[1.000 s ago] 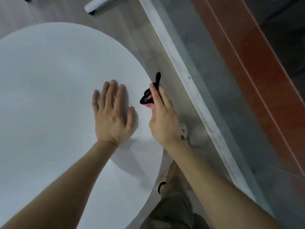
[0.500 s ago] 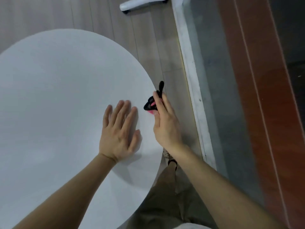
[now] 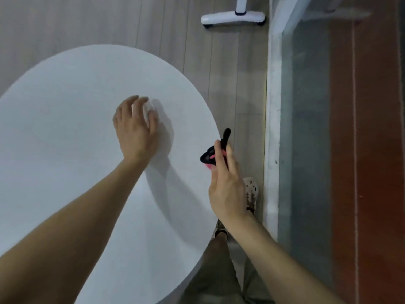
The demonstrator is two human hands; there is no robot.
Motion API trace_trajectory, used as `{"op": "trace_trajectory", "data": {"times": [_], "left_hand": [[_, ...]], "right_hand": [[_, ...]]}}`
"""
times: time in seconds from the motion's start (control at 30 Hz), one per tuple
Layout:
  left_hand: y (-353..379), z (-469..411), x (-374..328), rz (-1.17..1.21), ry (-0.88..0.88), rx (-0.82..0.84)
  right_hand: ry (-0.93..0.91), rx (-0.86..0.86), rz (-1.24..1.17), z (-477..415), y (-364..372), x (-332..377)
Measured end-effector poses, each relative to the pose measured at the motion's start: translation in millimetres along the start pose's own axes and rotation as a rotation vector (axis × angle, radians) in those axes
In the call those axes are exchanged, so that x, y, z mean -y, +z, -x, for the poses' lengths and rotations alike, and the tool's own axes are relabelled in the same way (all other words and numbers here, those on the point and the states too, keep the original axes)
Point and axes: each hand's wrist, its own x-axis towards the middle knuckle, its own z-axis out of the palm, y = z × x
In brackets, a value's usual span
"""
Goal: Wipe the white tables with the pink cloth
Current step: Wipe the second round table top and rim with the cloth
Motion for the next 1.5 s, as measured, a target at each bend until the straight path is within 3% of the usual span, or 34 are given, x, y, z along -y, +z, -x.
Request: {"op": "trace_trajectory", "data": {"times": [0.1,0.23,0.4,0.53,0.67,0.73,0.83,1.1,1.2,1.37,1.5], "left_hand": [[7,-33,7,-0.047,-0.137,0.011],[13,-63,12,-0.139,-0.177,0.049],[21,-100,11,-0.259,-0.265,0.189],[30,-95,3,-0.273,-0.301,0.126],[31,-96,4,-0.273,-0.307,0.095],[33,-95,3,-0.256,-0.320,0.058],[36,-93,2,-0.231,-0.345,-0.001],[35,-94,0,-0.279,-0.399,0.119],[34,-94,-1,-0.284,-0.379,0.122],[33,-92,-2,-0.310,-0.395,0.152],[30,-92,0,-0.286,-0.398,0.144]], "right_hand": [[-0.069,0.010,0.061,-91,1,15],[-0.246,0.129,0.114,-213,15,55],[-0.204,0.086,-0.034,-170,7,27],[-0.175,0.158,-0.111,-134,-16,5],[-0.248,0.221,-0.078,-211,4,43],[-0.348,0.313,-0.084,-273,25,74],[-0.346,0.485,-0.214,-327,45,107],[-0.266,0.413,-0.208,-257,8,59],[-0.308,0.426,-0.117,-301,31,102],[-0.518,0.646,-0.032,-393,107,200],[-0.563,0.625,-0.060,-389,111,195]]}}
